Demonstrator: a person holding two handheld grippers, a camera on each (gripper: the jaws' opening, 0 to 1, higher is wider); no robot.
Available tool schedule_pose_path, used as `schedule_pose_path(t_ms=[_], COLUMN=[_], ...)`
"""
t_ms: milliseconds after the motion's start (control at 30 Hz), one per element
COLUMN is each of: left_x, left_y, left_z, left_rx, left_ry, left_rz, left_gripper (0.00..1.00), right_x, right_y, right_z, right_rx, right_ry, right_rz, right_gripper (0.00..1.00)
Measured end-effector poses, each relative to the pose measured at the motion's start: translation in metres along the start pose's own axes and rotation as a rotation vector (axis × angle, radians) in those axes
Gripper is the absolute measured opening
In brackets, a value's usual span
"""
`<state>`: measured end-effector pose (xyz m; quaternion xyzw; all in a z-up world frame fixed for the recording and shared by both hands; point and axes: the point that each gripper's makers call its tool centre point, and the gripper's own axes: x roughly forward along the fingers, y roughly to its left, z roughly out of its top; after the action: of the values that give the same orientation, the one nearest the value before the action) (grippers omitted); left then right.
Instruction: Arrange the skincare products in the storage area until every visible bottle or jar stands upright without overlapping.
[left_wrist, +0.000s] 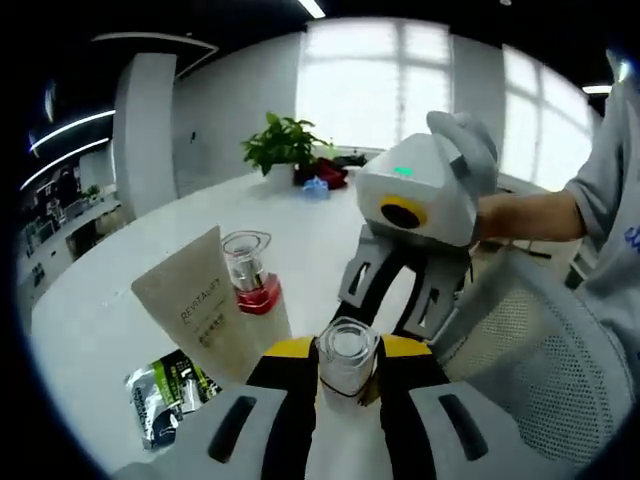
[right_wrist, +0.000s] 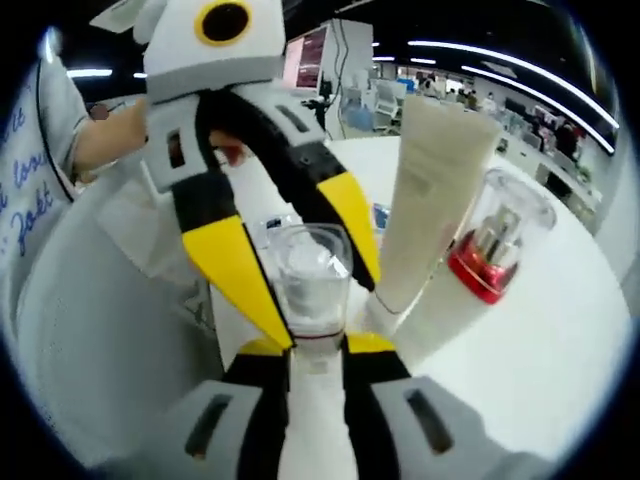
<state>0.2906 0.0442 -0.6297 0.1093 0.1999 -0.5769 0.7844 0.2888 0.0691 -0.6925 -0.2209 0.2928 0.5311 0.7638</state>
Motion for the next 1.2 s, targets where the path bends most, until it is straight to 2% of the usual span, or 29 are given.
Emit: schedule_pose_path(t_ms=[233,500,633,1000,1200], left_x=[0.002,0.005,0.005,0.007,0.012], left_y=[0.003,0.004,0.003,0.012,0.014], left_z=[-0.006,-0.016,-0.019,-0.056,-0.066], left_rx=[0.017,0.051,0.073,0.116,0.096], left_ry=[0.026,0.069,0.083,0.239,0.280], left_rz=[0.008,0.003,-0.017,0.000,-0.001], left_gripper=[0.19,0.19,0.25,0.26,0.20], right_x=[0.006,0.011,0.012,0.013,0.012], right_y=[-0.002,-0.003,-0.005,-0.007,-0.006], right_z=[-0.002,-0.008,-0.010,-0.009,-0.009], right_rx=[-0.019,-0.043,-0.031,-0.043,-0.045], right_ry=[-0.020,-0.010,-0.016,-0.046,-0.052], right_rz=[0.016,0.025,0.031,0.069,0.083], right_gripper=[0.19,0.19,0.19,0.19,0.20])
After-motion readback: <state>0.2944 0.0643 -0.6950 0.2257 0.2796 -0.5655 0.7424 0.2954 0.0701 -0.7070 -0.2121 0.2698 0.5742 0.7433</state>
